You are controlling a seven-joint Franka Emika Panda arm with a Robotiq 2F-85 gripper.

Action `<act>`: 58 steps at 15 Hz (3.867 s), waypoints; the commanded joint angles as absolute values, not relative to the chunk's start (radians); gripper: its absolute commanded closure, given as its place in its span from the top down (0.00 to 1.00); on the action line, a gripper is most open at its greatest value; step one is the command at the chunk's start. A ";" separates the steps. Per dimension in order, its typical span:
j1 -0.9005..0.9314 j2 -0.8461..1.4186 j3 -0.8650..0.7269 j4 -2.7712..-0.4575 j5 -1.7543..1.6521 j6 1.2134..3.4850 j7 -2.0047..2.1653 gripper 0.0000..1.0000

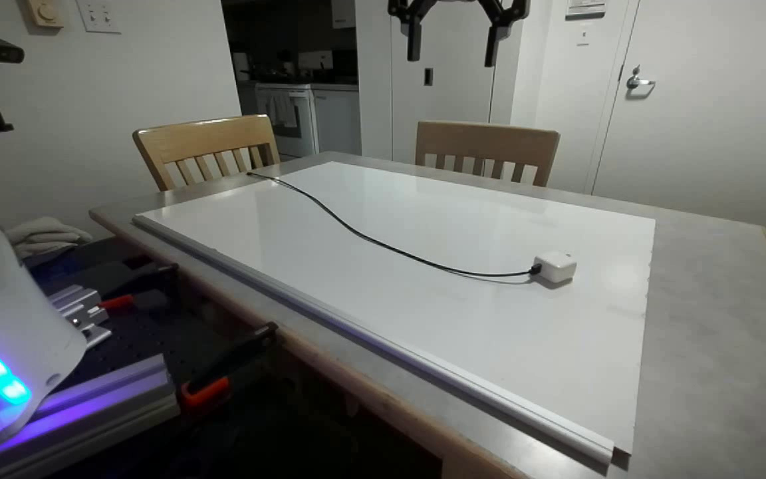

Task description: Coil the phone charger

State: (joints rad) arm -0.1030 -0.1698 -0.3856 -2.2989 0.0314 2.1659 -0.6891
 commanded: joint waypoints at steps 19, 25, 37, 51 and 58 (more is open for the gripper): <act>-0.359 0.233 -0.242 -2.145 0.368 2.438 -0.900 1.00; -0.374 0.377 -0.195 -2.119 0.424 2.610 -0.837 1.00; -0.433 0.471 -0.136 -2.119 0.265 2.681 -0.755 1.00; -0.645 0.600 0.047 -1.945 0.322 2.760 -0.660 1.00; -0.739 0.576 0.109 -1.913 0.350 2.579 -0.662 1.00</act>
